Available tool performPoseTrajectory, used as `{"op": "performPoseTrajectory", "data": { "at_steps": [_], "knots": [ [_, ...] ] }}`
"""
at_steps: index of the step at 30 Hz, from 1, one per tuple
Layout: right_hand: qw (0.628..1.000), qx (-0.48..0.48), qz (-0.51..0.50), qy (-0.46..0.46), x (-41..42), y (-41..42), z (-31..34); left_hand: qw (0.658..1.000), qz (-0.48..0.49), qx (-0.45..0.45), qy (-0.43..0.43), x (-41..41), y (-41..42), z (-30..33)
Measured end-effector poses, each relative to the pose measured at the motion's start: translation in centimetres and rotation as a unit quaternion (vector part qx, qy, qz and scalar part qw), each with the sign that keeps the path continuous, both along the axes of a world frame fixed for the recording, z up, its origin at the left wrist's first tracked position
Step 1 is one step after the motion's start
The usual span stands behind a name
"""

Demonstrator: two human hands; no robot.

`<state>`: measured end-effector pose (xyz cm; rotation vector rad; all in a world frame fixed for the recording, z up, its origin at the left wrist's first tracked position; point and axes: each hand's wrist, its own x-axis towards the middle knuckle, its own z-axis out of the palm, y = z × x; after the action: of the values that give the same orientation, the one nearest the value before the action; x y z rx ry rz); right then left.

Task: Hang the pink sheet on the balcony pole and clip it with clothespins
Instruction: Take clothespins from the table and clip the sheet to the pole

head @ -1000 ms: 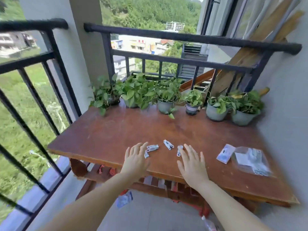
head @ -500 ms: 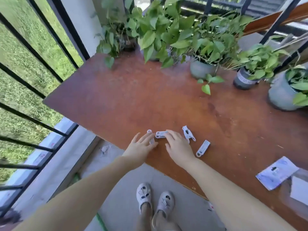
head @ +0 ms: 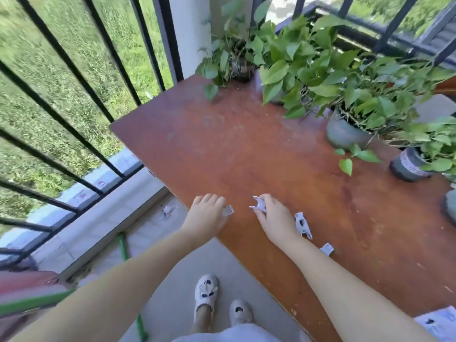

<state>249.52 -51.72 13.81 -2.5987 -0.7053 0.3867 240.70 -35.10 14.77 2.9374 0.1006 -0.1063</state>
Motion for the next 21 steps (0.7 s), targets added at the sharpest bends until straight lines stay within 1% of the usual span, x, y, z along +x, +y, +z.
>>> {"op": "performPoseTrajectory", "data": {
  "at_steps": [1,2,3,4,6,10,13,15,17,19,21],
  "knots": [
    [0.999,0.027,0.015,0.02,0.1,0.9,1.0,0.995,0.082,-0.058,0.015,-0.8,0.7,1.0],
    [0.997,0.051,0.037,0.032,0.1,1.9,2.0,0.982,0.154,-0.108,0.026,-1.9,1.4,2.3],
    [0.994,0.073,0.066,0.037,0.1,3.2,3.0,0.969,0.196,-0.149,0.027,-3.2,2.2,3.3],
    [0.99,0.094,0.097,0.037,0.0,4.7,4.0,0.958,0.228,-0.173,0.016,-4.8,2.8,4.6],
    [0.977,0.14,0.157,0.036,-0.9,8.2,6.4,0.941,0.286,-0.182,-0.024,-8.1,4.2,7.7],
    [0.938,0.202,0.275,0.057,-5.6,14.7,11.9,0.907,0.376,-0.133,-0.134,-14.8,6.0,13.8],
    [0.905,0.228,0.354,0.059,-10.3,18.4,16.3,0.877,0.425,-0.121,-0.189,-19.6,6.7,18.3],
    [0.879,0.252,0.398,0.068,-13.3,20.5,19.1,0.869,0.434,-0.11,-0.211,-23.1,6.6,21.1],
    [0.853,0.272,0.439,0.08,-16.3,22.1,22.1,0.866,0.443,-0.104,-0.208,-26.5,6.4,23.8],
    [0.819,0.311,0.474,0.091,-18.9,23.6,24.8,0.861,0.461,-0.047,-0.211,-29.7,6.4,26.6],
    [0.783,0.357,0.494,0.124,-21.1,25.0,27.5,0.852,0.473,0.018,-0.225,-32.3,6.7,29.9]
  ]
}}
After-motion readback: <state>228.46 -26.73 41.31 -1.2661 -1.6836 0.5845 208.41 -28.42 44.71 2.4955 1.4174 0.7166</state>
